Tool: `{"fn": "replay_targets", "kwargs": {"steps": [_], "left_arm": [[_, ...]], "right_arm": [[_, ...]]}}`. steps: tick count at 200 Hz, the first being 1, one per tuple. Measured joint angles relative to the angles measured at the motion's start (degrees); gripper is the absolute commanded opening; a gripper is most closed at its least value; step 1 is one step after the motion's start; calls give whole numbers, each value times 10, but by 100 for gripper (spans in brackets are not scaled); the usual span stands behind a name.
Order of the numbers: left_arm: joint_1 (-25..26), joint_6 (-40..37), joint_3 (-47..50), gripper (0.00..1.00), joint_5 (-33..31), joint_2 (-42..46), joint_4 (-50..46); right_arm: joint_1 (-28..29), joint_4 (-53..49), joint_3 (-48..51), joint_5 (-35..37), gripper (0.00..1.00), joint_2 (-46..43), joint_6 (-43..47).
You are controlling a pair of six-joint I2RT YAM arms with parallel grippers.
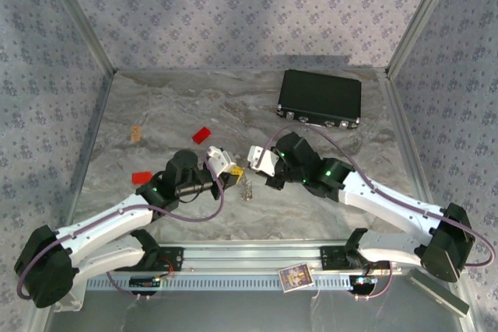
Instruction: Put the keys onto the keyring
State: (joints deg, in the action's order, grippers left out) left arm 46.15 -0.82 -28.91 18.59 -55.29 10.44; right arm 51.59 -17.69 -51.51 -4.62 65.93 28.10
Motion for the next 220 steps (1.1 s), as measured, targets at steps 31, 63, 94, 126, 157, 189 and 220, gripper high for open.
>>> {"fn": "replay_targets", "kwargs": {"steps": [31,63,94,126,157,189,220], "left_arm": [[0,12,0,0,0,0,1],[0,23,0,0,1,0,1],[0,29,0,0,2,-2,2],[0,29,0,0,2,-3,4],[0,29,0,0,2,-4,6],[0,31,0,0,2,-4,6],[0,31,0,0,2,-7,9]], "right_arm": [[9,4,0,-3,0,0,11],[16,5,0,-7,0,1,15],[18,12,0,-7,0,1,16],[21,21,0,-5,0,6,16],[22,23,0,0,0,14,16],[26,26,0,9,0,16,20],[30,30,1,19,0,16,20]]}}
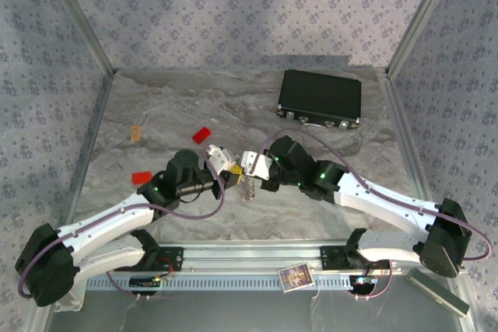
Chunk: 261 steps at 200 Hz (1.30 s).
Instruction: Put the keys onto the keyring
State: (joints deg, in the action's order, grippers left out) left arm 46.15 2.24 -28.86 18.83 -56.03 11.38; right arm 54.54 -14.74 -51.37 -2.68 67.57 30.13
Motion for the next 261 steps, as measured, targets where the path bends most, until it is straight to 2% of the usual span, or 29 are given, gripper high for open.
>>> {"fn": "replay_targets", "kwargs": {"steps": [69,123,173,261], "left_arm": [[0,5,0,0,0,0,4],[0,47,0,0,0,0,8],[0,79,3,0,0,0,15],[0,90,3,0,0,0,22]], "right_arm": [[12,28,27,27,0,-13,16],[15,80,81,47,0,-57,33],[15,102,83,50,0,-54,33],[16,107,83,51,0,-39,23]]}}
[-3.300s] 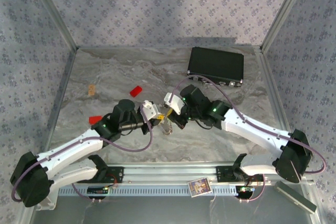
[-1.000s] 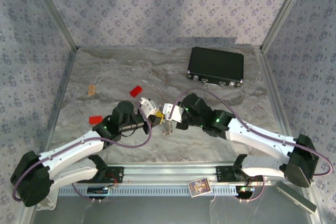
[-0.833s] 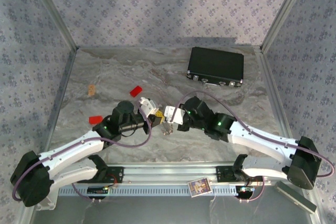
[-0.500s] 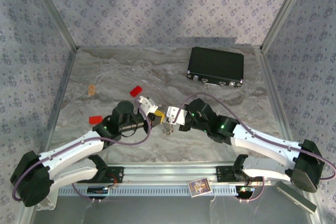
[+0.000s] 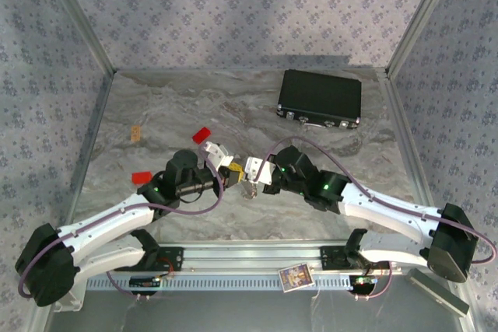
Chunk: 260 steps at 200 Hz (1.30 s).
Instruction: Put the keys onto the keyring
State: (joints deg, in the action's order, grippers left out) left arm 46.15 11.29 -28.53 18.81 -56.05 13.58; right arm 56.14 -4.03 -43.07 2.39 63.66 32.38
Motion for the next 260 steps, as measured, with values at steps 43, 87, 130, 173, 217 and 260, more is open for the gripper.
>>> {"fn": "replay_targets", "kwargs": {"steps": [43,87,130,173,217,260], "left_arm": [[0,4,7,0,0,0,5],[0,6,10,0,0,-7,21],[0,6,12,0,0,-7,30],[0,-11,31,0,1,-7,48],[0,-65,55,0,18,-6,91],[0,-121,62,0,39,-6,107]], "right_arm": [[2,0,0,-4,0,2,-6],[4,0,0,-40,0,4,-19],[3,0,0,-48,0,5,-26],[-54,-31,12,-80,0,-40,-75],[-120,-106,12,-182,0,6,-185],[-122,-67,58,-219,0,60,-287]]}}
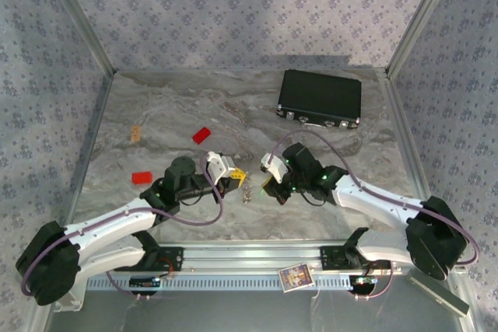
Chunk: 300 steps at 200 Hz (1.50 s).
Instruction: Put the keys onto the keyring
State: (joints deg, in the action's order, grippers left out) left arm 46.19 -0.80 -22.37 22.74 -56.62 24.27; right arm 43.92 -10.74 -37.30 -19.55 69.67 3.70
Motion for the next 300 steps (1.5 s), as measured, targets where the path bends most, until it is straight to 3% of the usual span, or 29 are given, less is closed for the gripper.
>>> {"fn": "replay_targets", "kwargs": {"steps": [52,65,85,106,134,179,242,300], "left_arm": [[0,-35,5,0,24,-2,25],[0,-40,5,0,28,-2,30],[0,-45,6,0,31,-2,34],[0,-48,11,0,35,-3,40],[0,-48,12,0,35,-9,45],[0,-48,22,0,43,-18,65],[0,-48,27,0,50,-18,77],[0,-47,27,0,52,-18,78]], "right_arm": [[-20,54,11,11,1,73,-46],[-23,59,13,16,7,79,-50],[-27,61,14,25,26,80,-58],[-35,57,14,37,31,77,-57],[-48,55,16,28,31,23,-35],[-40,139,50,-64,30,-96,80],[-35,176,52,-163,26,-68,144],[-31,200,51,-178,18,-64,148]]}}
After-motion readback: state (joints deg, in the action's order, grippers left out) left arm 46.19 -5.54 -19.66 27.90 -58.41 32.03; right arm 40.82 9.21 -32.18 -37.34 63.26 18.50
